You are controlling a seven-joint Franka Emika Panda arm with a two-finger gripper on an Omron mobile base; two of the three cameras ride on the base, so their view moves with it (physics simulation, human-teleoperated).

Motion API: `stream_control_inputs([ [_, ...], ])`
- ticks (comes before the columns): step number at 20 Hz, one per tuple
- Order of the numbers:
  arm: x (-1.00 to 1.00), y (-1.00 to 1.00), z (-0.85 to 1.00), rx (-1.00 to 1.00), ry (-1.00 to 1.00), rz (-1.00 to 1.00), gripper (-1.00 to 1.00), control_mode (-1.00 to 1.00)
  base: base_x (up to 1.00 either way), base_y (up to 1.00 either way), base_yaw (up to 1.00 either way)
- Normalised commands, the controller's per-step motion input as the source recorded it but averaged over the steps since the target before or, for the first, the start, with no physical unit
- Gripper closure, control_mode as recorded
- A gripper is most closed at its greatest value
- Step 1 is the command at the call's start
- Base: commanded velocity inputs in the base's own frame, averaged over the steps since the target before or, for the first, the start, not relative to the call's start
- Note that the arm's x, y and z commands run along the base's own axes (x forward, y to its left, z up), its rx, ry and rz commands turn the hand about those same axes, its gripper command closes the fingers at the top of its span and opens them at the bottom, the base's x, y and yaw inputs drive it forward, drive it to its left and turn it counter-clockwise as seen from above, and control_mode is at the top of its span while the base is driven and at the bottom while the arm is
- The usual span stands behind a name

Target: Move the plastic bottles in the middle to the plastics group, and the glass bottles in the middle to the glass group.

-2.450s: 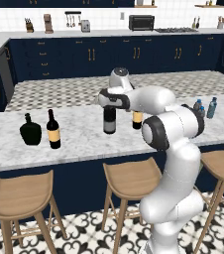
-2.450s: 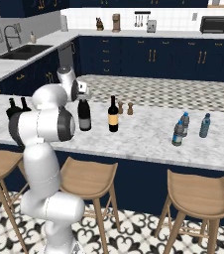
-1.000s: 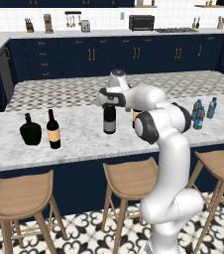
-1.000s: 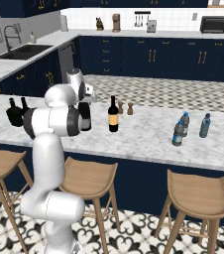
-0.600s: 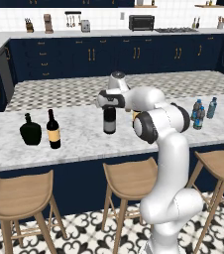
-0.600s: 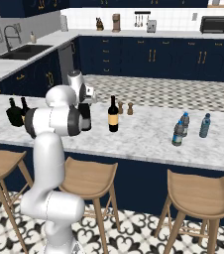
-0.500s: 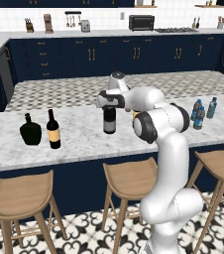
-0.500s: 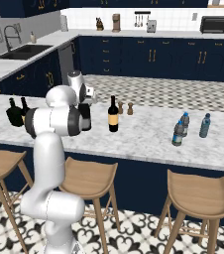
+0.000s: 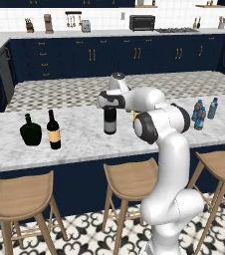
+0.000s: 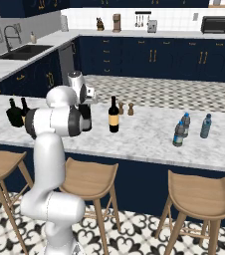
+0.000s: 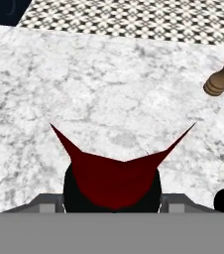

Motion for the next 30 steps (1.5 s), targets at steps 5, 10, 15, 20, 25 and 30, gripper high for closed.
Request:
stream_control_inputs([
  [5,-0.01,0.0,0.0,0.0,-0.02,0.0,1.0,-1.0,0.0,0.0,0.0],
  [10,-0.3,0.26,0.22,0.0,0.0,0.16,1.0,-1.0,0.0,0.0,0.0],
  [15,-0.23,0.6,0.24,0.0,0.0,0.33,1.0,-1.0,0.0,0.0,0.0],
  [20,0.0,0.57,0.02,0.0,-0.01,0.35,1.0,-1.0,0.0,0.0,0.0],
  [25,0.0,0.46,0.0,0.0,-0.02,0.29,1.0,-1.0,0.0,0.0,0.0],
  [30,0.04,0.5,0.0,0.0,-0.01,0.12,1.0,-1.0,0.0,0.0,0.0],
])
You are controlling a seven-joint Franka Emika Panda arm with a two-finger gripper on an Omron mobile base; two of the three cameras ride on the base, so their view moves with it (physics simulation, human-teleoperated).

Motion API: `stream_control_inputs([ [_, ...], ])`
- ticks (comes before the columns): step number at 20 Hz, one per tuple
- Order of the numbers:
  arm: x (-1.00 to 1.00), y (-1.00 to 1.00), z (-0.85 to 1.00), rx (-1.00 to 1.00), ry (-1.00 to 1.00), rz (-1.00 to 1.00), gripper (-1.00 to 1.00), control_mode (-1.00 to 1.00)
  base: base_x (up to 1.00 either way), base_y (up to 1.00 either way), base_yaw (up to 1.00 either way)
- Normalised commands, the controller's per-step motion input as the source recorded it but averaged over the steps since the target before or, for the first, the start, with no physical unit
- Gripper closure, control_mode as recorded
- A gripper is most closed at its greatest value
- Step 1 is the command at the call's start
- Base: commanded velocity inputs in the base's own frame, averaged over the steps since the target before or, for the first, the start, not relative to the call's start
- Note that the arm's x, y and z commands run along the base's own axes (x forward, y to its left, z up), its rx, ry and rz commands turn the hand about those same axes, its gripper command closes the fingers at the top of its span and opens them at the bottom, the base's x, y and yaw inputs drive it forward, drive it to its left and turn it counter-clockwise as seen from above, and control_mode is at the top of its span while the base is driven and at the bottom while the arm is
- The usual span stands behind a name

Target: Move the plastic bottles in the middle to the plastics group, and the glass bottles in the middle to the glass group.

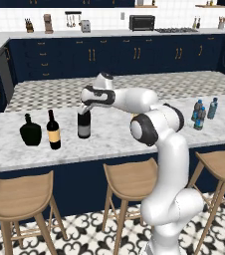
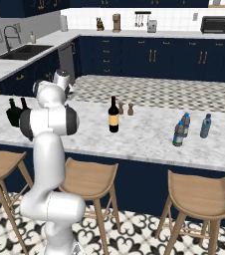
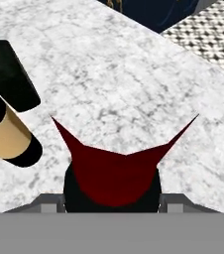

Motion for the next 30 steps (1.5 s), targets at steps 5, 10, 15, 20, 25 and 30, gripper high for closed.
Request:
stream_control_inputs([
  [5,0.23,0.69,0.0,0.0,0.0,0.02,1.0,-1.0,0.0,0.0,0.0],
  [10,0.35,0.52,0.0,0.0,0.0,0.0,1.0,-1.0,0.0,0.0,0.0],
  [15,0.08,0.32,0.0,0.0,0.0,0.01,1.0,-1.0,0.0,0.0,0.0],
  [20,-0.02,0.03,-0.14,0.0,0.01,0.02,1.0,-1.0,0.0,0.0,0.0],
  [25,0.0,0.0,-0.31,0.0,0.0,0.04,1.0,-1.0,0.0,0.0,0.0],
  [30,0.0,0.04,0.0,0.02,0.0,0.05,1.0,-1.0,0.0,0.0,0.0],
])
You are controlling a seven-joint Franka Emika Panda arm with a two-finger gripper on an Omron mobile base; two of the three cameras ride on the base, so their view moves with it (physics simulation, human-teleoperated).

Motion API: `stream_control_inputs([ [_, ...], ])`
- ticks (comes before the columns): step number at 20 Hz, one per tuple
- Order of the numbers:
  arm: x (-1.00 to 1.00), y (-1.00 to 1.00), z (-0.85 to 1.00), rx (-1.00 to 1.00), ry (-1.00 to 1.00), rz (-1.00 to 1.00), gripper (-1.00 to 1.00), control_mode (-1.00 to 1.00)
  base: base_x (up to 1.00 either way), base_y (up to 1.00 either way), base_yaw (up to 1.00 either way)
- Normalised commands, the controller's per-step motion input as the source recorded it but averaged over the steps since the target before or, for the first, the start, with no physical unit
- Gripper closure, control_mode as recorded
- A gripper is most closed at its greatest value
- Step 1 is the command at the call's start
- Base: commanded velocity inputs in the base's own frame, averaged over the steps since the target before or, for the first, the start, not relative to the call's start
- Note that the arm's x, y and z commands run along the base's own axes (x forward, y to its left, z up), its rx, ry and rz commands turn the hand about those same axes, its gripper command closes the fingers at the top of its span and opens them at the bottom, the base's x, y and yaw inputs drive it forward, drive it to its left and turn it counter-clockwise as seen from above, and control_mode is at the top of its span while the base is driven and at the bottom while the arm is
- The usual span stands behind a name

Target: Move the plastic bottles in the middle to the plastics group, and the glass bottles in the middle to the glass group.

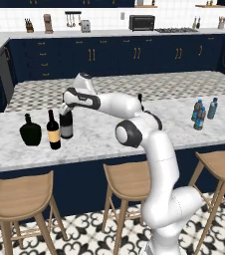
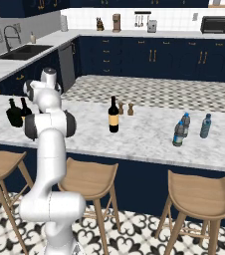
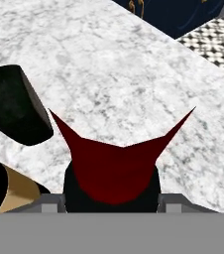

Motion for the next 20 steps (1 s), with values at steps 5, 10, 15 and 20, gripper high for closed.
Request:
stream_control_inputs([
  [5,0.0,0.16,0.0,0.0,-0.01,0.05,1.0,-1.0,0.0,0.0,0.0],
  [10,0.0,0.04,0.0,-0.01,-0.03,0.0,-1.0,-1.0,0.0,0.0,0.0],
  [15,0.0,0.0,0.0,0.0,0.0,0.0,-1.0,-1.0,0.0,0.0,0.0],
  [20,0.0,-0.02,0.0,0.0,-0.01,0.0,-1.0,-1.0,0.0,0.0,0.0],
])
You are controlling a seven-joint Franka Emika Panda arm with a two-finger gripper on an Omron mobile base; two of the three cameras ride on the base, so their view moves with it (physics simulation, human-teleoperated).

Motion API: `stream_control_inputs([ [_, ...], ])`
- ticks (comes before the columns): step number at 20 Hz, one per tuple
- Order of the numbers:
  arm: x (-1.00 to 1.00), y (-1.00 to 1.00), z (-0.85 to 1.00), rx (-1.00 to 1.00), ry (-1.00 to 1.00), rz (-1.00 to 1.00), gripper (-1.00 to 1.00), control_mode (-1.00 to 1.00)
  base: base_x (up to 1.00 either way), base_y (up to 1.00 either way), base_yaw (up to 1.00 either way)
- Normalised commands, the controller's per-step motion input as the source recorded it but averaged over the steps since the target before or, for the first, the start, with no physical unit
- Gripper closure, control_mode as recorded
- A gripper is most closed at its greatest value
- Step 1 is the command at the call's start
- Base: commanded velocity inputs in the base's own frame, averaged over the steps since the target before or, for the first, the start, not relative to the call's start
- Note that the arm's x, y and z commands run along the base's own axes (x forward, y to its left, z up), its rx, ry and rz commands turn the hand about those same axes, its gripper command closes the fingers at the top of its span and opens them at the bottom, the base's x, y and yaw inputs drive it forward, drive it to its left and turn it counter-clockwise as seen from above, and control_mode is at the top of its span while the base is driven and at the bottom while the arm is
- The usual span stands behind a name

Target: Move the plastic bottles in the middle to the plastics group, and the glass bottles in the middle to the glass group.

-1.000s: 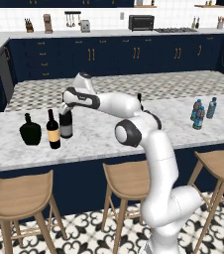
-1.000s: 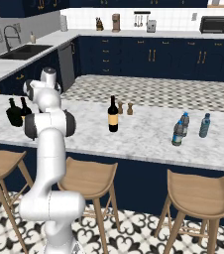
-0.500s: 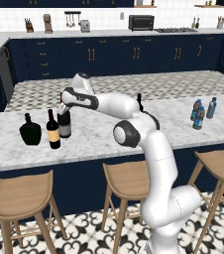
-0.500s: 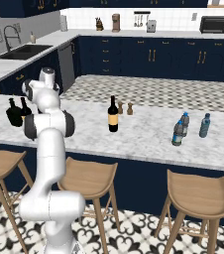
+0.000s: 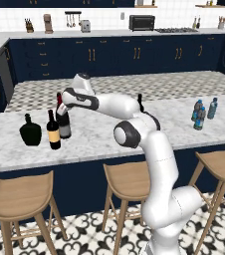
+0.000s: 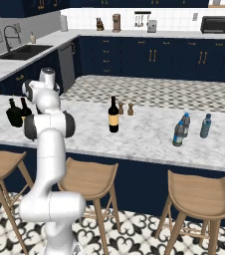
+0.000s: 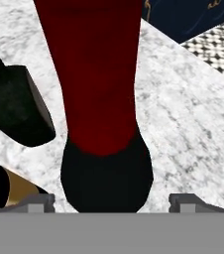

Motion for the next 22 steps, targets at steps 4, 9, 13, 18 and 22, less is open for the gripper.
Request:
stream_control_inputs([
  [4,0.0,-0.04,0.0,0.0,-0.01,0.0,-1.0,-1.0,0.0,0.0,0.0],
  [9,-0.09,-0.33,0.16,0.0,0.0,-0.01,-1.0,-1.0,0.0,0.0,0.0],
  [13,-0.47,-0.92,0.08,0.0,0.0,-0.1,-1.0,-1.0,0.0,0.0,0.0],
  [18,-0.62,-0.96,0.0,0.0,0.0,-0.18,-1.0,-1.0,0.0,0.0,0.0],
  [22,-0.64,-0.86,0.0,0.0,0.0,-0.29,-1.0,-1.0,0.0,0.0,0.0],
])
